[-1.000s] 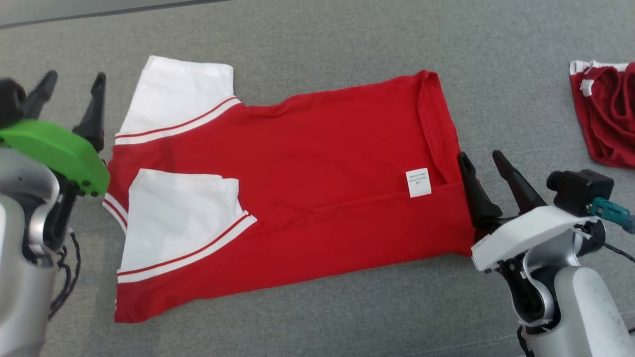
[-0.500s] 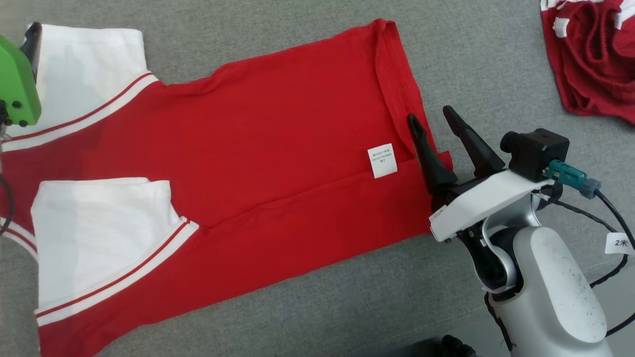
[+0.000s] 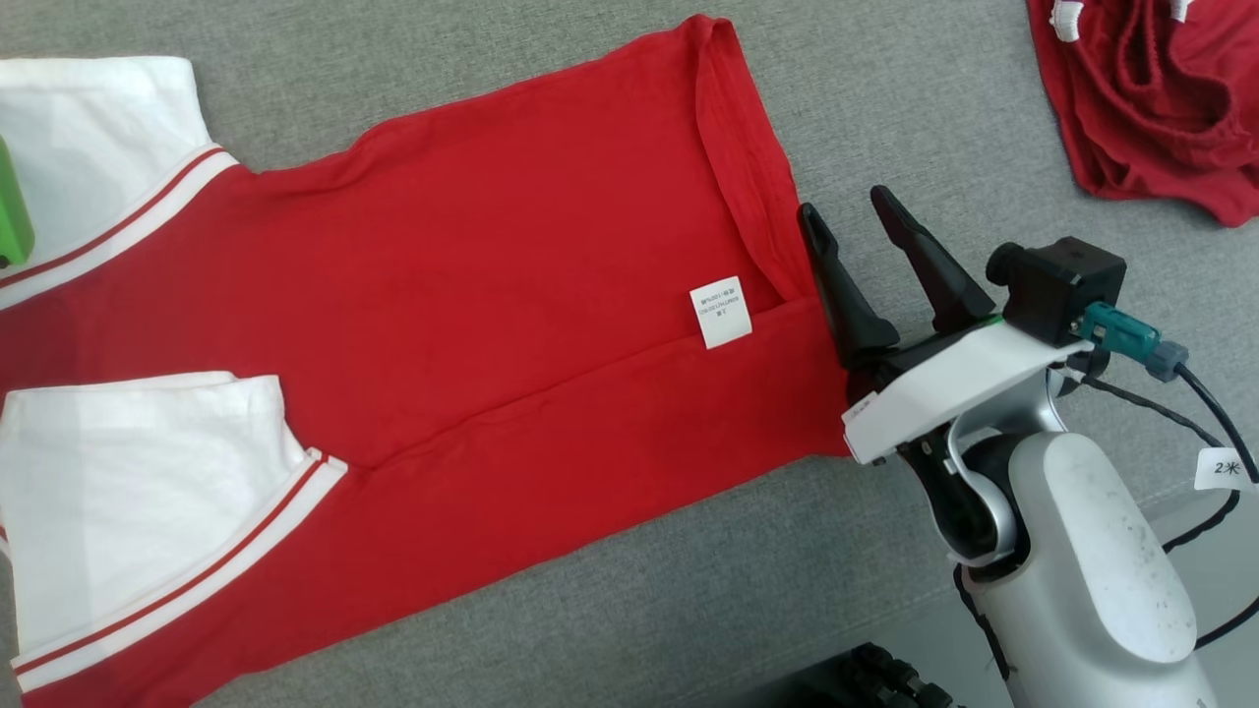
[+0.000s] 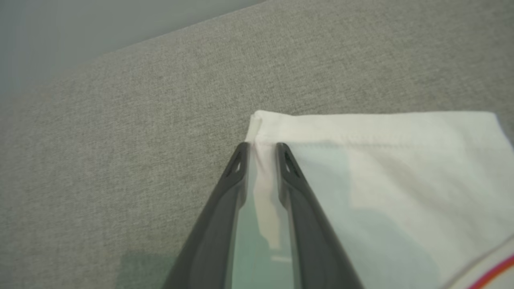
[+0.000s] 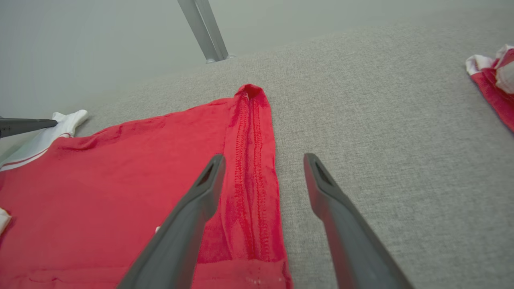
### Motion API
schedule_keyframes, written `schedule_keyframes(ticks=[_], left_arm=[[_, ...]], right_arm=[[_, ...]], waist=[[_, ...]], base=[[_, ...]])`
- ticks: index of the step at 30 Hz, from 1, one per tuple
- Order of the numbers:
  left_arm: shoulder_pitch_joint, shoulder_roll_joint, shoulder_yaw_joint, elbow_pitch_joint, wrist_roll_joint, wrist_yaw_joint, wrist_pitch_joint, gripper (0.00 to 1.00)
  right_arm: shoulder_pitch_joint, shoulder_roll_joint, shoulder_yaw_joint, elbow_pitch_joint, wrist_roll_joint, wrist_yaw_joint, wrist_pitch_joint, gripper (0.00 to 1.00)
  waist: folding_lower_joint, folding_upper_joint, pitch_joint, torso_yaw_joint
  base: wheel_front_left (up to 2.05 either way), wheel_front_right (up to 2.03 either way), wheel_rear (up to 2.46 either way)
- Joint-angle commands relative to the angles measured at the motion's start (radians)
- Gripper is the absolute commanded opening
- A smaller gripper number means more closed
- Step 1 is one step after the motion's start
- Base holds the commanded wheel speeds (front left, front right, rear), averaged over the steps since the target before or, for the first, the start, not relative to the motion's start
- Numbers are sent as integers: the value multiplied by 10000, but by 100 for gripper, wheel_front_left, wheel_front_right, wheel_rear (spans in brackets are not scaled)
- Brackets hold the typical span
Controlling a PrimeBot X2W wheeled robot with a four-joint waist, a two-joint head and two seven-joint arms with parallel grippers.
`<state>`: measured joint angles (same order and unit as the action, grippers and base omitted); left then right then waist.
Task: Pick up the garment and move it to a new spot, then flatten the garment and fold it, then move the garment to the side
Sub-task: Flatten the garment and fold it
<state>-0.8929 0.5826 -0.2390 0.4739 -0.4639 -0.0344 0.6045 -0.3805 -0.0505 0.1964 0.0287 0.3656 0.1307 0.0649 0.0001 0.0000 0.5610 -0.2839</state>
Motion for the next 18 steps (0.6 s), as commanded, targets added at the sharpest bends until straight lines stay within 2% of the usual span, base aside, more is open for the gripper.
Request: schedule_keyframes(ticks=[1, 3, 12, 18], left_arm=[[-27, 20, -44, 73, 47, -23, -62, 21], [-77, -118, -76, 94, -40, -74, -123, 0], [-484, -596, -237, 113, 39, -161, -1204, 0], [-654, -1025, -349, -25, -184, -375, -1855, 0]], right_arm=[[-237, -65, 20, -37, -73, 0, 49, 100], [-384, -152, 22, -54, -128, 0, 132, 100], [-1518, -602, 7, 178, -478, 0, 671, 100], [-2419, -944, -82, 1202, -881, 0, 1264, 100]], waist=[[-1, 0, -10, 55], [-1, 0, -26, 138], [-1, 0, -91, 671], [-1, 0, -311, 1214]], base=[[0, 0, 0], [0, 0, 0], [0, 0, 0], [0, 0, 0]])
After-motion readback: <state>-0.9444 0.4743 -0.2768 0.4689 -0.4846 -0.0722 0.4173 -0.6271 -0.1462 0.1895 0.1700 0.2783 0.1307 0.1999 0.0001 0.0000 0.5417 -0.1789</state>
